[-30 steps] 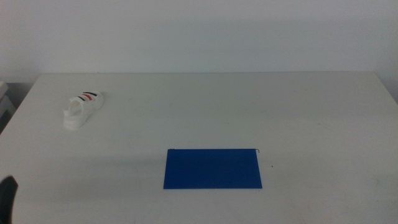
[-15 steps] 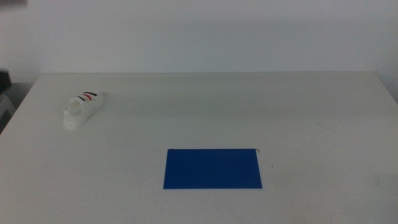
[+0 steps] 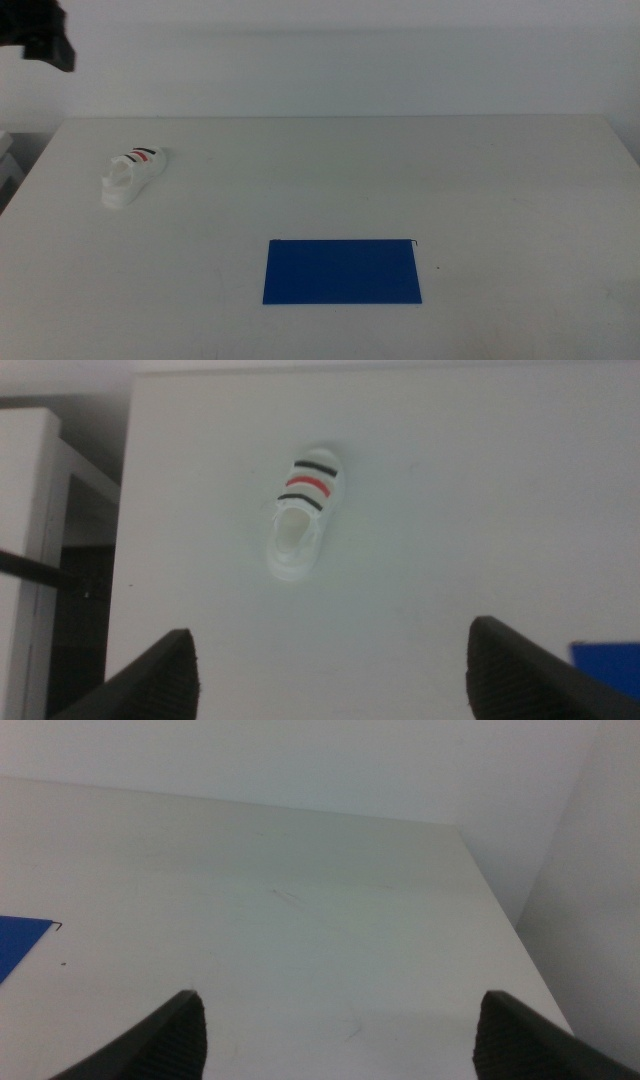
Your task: Use one arm to grab the shoe from the table and place it on the mat.
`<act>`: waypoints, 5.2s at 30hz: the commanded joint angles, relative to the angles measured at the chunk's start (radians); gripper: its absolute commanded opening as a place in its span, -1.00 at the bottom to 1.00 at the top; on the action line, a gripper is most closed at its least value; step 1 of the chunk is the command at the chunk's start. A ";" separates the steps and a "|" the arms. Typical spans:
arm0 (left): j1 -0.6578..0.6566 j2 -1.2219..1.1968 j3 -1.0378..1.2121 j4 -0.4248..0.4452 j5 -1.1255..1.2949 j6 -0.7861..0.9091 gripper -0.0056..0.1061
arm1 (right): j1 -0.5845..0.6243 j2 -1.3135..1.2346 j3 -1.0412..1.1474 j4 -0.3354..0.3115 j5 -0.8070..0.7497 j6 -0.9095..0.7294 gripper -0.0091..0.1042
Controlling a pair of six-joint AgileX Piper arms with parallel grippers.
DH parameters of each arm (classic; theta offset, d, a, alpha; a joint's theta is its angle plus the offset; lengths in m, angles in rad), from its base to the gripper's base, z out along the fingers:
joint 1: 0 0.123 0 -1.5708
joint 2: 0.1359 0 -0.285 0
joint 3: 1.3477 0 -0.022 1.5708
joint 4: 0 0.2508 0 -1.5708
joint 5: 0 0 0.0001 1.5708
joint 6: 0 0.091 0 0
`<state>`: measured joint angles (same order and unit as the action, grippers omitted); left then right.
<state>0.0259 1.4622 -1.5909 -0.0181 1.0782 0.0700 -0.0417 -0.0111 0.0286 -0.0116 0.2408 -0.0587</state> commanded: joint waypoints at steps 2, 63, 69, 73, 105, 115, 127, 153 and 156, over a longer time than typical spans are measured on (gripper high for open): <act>0.001 0.117 -0.170 0.012 0.063 0.075 0.71 | -0.002 0.003 0.005 -0.008 -0.073 -0.010 0.53; 0.016 0.816 -0.675 -0.134 0.232 0.211 -0.93 | -0.002 0.003 0.005 -0.008 -0.073 -0.010 0.53; -0.042 0.635 -0.470 -0.129 0.232 0.153 -0.93 | -0.002 0.003 0.005 -0.008 -0.073 -0.010 0.53; -0.106 0.509 -0.296 -0.109 0.231 0.069 -0.93 | -0.002 0.003 0.005 -0.008 -0.073 -0.010 0.53; -0.728 0.417 -0.059 -0.002 -0.024 -0.298 -0.93 | -0.002 0.003 0.005 -0.008 -0.073 -0.010 0.53; -0.728 0.417 -0.059 -0.001 -0.023 -0.221 -0.93 | -0.002 0.003 0.005 -0.008 -0.073 -0.010 0.53; -0.731 0.417 -0.059 -0.035 -0.023 -0.880 -0.93 | -0.002 0.003 0.005 -0.008 -0.073 -0.010 0.53; -0.731 0.448 -0.059 -0.032 -0.023 -2.190 -0.93 | -0.002 0.003 0.005 -0.008 -0.073 -0.010 0.53; -0.731 0.480 -0.059 -0.028 -0.023 -2.189 -0.93 | -0.002 0.003 0.005 -0.008 -0.073 -0.010 0.53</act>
<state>-0.6994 1.9820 -1.6255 -0.0407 1.0663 -2.0955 -0.0417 -0.0111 0.0286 -0.0116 0.2408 -0.0587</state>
